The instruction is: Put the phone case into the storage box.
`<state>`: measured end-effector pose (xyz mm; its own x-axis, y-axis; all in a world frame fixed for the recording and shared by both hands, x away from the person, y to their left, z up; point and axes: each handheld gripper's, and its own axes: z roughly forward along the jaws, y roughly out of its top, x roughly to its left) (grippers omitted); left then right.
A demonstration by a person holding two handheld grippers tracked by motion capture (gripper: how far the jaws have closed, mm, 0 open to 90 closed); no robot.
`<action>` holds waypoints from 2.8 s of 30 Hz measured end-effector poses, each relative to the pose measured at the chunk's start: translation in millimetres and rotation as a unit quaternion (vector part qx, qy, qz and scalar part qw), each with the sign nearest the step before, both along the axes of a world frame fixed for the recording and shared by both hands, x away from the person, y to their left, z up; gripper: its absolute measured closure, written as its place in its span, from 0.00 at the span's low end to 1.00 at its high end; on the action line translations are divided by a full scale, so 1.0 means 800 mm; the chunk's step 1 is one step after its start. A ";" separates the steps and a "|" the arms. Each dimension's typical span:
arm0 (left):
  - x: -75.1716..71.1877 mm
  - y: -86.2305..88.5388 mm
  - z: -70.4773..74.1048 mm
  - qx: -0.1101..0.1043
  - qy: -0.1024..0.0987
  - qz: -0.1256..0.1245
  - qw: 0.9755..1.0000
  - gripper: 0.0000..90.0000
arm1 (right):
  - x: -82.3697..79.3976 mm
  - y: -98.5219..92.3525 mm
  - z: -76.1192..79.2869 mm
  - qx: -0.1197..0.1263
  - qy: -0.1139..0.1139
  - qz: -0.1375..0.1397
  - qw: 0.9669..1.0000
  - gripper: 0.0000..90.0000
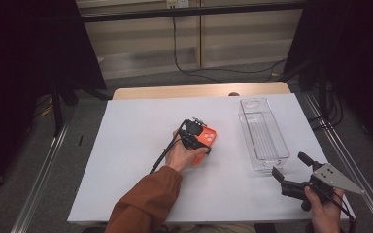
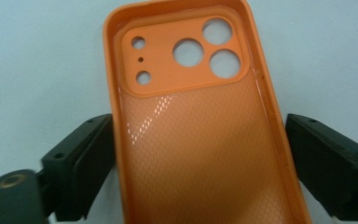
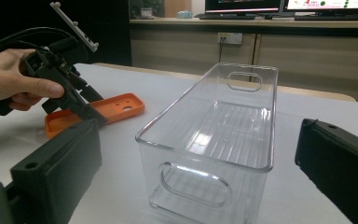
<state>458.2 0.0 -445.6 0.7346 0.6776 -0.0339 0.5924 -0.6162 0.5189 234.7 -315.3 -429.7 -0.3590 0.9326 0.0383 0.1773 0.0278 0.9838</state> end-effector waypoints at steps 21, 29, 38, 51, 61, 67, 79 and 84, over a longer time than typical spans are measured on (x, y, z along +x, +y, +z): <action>0.000 0.004 0.003 -0.001 -0.001 -0.007 1.000 0.16 | 0.000 -0.001 0.000 0.001 0.001 -0.003 1.000 0.00; -0.001 0.010 0.006 -0.007 -0.009 -0.001 1.000 0.16 | 0.000 -0.001 0.000 0.001 0.000 -0.003 1.000 0.00; -0.006 0.021 0.016 -0.015 -0.029 -0.002 0.999 0.16 | 0.000 -0.001 0.000 0.001 0.000 -0.003 1.000 0.00; -0.016 0.033 0.026 -0.037 -0.050 -0.001 0.998 0.16 | 0.000 -0.001 0.000 0.001 0.000 -0.004 1.000 0.00; -0.021 0.046 0.032 -0.058 -0.065 0.004 0.996 0.16 | 0.001 0.000 0.000 0.001 0.000 -0.004 1.000 0.00; -0.030 0.053 0.043 -0.063 -0.093 -0.001 0.994 0.16 | 0.000 -0.001 0.000 0.002 -0.001 -0.006 1.000 0.00; -0.045 0.065 0.052 -0.079 -0.130 -0.012 0.988 0.16 | 0.000 -0.001 0.001 0.007 -0.004 -0.007 1.000 0.00; -0.054 0.068 0.050 -0.086 -0.151 -0.014 0.985 0.16 | 0.002 0.000 0.001 0.010 -0.004 -0.004 1.000 0.00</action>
<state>414.8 54.1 -405.3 0.7465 0.6610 0.0765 0.3800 -0.5180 0.7663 236.6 -315.6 -428.9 -0.3516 0.9346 0.0532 0.1687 0.0073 0.9856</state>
